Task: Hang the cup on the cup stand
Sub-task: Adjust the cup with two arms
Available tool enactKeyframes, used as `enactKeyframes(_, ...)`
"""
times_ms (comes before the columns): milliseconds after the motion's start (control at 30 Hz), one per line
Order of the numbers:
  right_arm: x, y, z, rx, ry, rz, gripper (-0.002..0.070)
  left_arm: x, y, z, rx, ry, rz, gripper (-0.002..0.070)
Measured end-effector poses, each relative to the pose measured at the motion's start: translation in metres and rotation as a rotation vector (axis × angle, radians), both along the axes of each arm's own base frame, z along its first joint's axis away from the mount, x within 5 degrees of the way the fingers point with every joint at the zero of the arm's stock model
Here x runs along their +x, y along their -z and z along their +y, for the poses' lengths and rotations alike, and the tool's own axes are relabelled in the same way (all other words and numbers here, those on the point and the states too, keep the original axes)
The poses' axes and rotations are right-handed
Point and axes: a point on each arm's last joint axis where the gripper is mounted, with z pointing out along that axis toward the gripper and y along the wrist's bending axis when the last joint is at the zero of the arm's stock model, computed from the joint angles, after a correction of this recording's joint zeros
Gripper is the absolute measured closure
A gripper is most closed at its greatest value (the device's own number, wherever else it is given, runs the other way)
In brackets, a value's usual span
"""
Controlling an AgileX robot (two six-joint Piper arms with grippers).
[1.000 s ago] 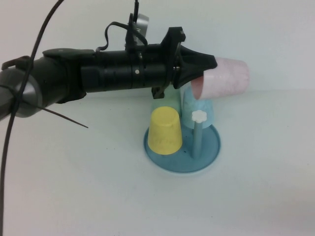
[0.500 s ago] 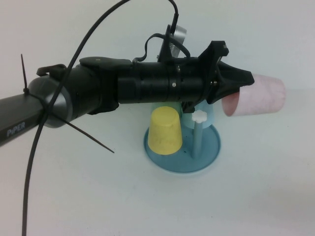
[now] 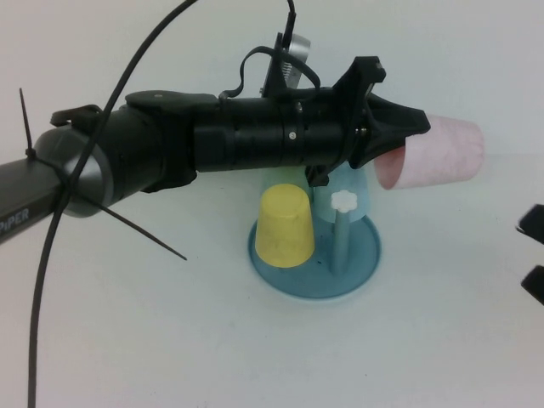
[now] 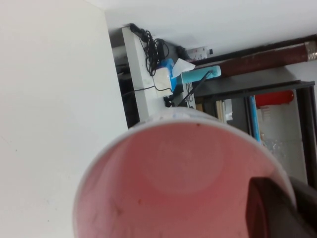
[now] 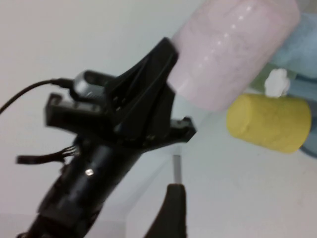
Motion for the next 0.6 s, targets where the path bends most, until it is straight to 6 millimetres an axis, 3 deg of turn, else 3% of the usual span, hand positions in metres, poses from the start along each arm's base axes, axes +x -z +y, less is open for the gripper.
enactKeyframes(367,0.063,-0.024,0.011,-0.047,-0.009,0.016,-0.0017,0.016,0.0,0.019,-0.017,-0.064,0.069,0.0665)
enactKeyframes(600,0.104,-0.04,0.02,-0.021,-0.022,0.025,-0.0017,0.015,-0.017,0.019,-0.046,-0.056,0.026,0.0665)
